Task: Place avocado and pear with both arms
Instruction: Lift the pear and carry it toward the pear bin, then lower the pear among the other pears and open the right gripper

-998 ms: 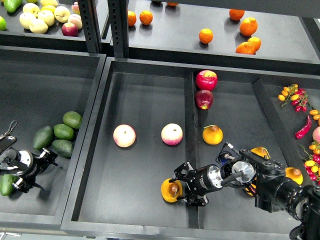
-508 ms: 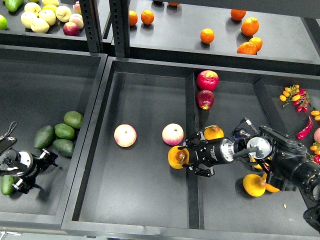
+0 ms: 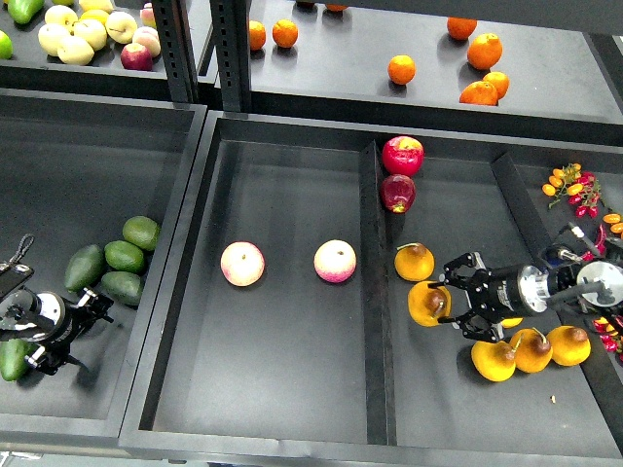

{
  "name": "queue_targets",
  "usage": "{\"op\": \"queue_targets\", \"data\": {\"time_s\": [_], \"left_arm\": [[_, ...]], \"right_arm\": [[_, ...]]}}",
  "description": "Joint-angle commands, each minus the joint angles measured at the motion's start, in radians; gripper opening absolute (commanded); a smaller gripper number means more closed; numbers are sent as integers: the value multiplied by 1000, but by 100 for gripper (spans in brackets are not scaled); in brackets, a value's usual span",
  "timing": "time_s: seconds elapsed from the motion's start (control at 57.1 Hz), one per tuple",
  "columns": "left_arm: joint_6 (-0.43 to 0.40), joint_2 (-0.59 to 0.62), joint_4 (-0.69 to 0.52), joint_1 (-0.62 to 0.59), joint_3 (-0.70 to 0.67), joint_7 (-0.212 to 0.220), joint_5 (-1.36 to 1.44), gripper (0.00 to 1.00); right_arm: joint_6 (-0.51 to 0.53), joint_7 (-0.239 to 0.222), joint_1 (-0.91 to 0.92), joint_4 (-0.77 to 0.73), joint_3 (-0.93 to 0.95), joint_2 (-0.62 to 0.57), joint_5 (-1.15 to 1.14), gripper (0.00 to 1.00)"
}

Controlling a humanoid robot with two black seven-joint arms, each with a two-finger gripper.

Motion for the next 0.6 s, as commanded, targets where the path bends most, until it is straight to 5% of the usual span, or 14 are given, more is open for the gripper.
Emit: {"op": "queue_targets", "data": {"time_s": [0.0, 0.578], "left_arm": [[0, 1, 0, 0, 0, 0, 0, 92], [0, -3, 0, 2, -3, 0, 1, 93]], "right_arm": [[0, 0, -34, -6, -1, 9, -5, 30], [0, 0, -137, -106, 16, 98, -54, 32]]}}
